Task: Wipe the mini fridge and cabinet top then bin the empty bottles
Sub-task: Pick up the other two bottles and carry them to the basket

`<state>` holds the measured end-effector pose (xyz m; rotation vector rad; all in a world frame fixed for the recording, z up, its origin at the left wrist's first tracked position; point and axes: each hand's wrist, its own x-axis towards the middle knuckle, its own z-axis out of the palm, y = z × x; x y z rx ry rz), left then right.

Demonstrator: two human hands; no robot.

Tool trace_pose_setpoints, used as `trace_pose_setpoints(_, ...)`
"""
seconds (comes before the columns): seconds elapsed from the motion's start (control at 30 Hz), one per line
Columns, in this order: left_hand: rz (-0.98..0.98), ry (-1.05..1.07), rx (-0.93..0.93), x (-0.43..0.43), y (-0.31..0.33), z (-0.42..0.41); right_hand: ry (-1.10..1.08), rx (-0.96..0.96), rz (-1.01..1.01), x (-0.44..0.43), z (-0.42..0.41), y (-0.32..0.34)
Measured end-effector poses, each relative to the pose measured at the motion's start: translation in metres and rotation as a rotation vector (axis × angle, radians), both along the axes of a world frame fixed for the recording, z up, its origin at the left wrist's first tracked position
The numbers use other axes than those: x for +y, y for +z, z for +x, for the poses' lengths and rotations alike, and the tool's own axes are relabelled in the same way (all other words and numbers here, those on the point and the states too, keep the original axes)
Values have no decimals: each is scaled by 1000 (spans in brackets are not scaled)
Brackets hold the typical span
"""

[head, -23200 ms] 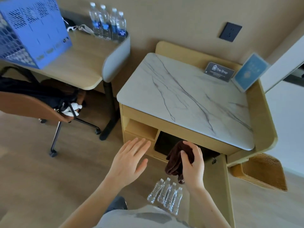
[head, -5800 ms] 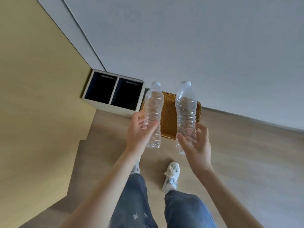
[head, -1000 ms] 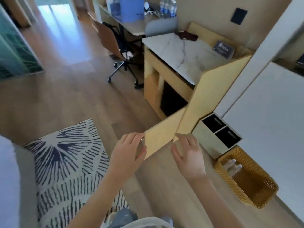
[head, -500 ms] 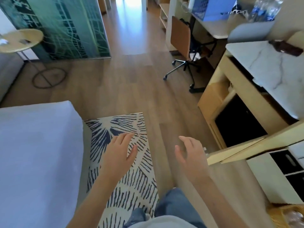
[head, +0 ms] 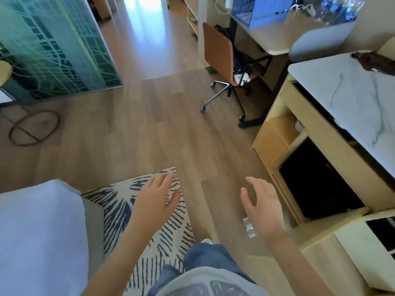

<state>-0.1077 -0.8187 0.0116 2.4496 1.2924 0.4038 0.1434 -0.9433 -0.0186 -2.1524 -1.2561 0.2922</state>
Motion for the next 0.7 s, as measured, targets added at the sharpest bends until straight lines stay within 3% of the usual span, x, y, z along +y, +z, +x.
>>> trace_pose_setpoints(0.3, 80, -298, 56, 118, 11, 156, -234, -80, 121, 61, 103, 7)
trace_pose_setpoints(0.7, 98, -1107, 82, 187, -22, 428, -982, -55, -13, 52, 201, -21)
